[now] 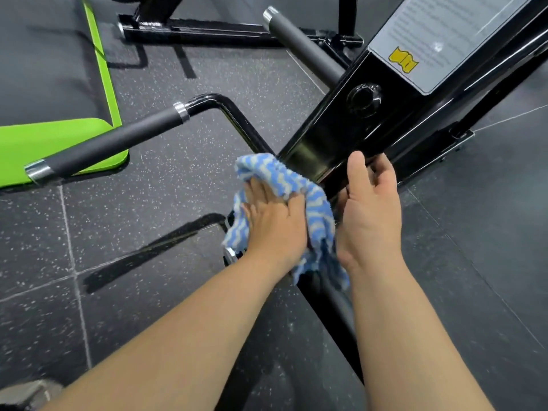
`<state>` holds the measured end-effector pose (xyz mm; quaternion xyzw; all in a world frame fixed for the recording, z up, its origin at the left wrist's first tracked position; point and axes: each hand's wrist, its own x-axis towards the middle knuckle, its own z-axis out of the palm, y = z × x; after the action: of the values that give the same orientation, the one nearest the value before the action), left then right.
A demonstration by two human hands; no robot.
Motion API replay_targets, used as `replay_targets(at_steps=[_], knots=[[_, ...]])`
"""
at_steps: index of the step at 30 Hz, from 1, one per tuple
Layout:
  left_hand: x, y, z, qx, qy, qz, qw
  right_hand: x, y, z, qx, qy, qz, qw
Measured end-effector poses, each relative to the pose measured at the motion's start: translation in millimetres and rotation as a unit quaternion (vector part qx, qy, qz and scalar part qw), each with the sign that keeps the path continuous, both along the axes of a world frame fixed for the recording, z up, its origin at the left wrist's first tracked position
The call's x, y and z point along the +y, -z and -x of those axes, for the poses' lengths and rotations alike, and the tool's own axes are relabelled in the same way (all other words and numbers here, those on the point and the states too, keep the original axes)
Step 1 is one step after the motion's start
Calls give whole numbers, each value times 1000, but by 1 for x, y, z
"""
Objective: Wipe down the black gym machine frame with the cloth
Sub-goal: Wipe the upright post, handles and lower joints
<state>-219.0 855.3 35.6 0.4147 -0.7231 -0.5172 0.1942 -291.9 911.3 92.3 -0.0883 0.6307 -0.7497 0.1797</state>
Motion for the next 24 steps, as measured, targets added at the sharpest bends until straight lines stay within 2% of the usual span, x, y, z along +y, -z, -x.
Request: replay_targets(at_steps=[3, 5, 6, 8, 9, 11, 12, 17, 19, 22, 24], knots=[[4, 12, 7, -9, -5, 92, 996, 5, 6, -5, 39, -30, 1, 999], [4, 27, -3, -42, -8, 90, 995, 8, 8, -13, 54, -46, -18, 997], [0, 32, -5, -16, -44, 64, 997, 8, 7, -14, 62, -49, -22, 997], [-6, 38, -1, 43, -129, -65, 989, 8, 2, -18, 65, -48, -25, 996], [-15, 43, 3, 41, -174, -147, 973, 7, 0, -18, 58, -43, -27, 997], [-35, 59, 9, 60, -265, -292, 917, 6, -5, -20, 47, -45, -37, 997], [-43, 65, 10, 55, -267, -335, 902, 7, -5, -19, 43, -55, -48, 996], [-34, 57, -12, 84, -188, -401, 893, 15, -2, -23, 42, -102, -77, 991], [-27, 59, -20, 101, -174, -443, 874, 15, 4, -27, 70, -108, -87, 988], [-26, 58, -23, 148, -154, -521, 827, 12, 19, -34, 91, -98, -127, 983], [-26, 61, -20, 181, -154, -502, 832, 9, 31, -38, 101, -73, -162, 979]])
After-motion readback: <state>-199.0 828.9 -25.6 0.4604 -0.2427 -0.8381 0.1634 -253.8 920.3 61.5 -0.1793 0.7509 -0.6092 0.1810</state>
